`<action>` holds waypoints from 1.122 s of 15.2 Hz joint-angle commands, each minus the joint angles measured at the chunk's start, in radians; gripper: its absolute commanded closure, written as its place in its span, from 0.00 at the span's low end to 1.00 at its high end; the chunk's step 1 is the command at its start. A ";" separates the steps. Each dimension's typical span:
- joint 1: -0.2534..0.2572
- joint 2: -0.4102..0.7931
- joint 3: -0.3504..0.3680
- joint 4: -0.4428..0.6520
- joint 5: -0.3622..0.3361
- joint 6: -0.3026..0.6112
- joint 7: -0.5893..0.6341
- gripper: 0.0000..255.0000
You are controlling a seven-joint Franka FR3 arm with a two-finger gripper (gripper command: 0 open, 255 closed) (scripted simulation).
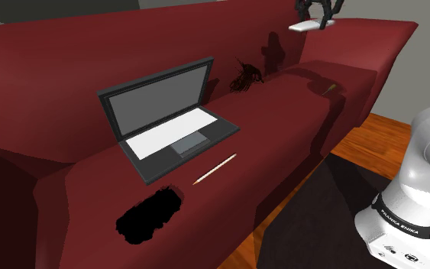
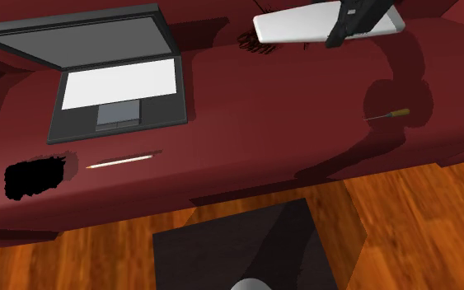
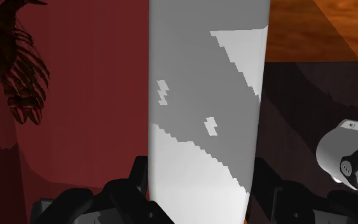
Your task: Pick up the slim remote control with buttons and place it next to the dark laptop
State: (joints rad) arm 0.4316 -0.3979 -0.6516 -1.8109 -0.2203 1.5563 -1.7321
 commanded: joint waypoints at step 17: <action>0.104 0.437 0.010 0.320 0.255 0.033 0.095 1.00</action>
State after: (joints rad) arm 0.5336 0.0433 -0.6425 -1.4730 0.0375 1.5736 -1.6396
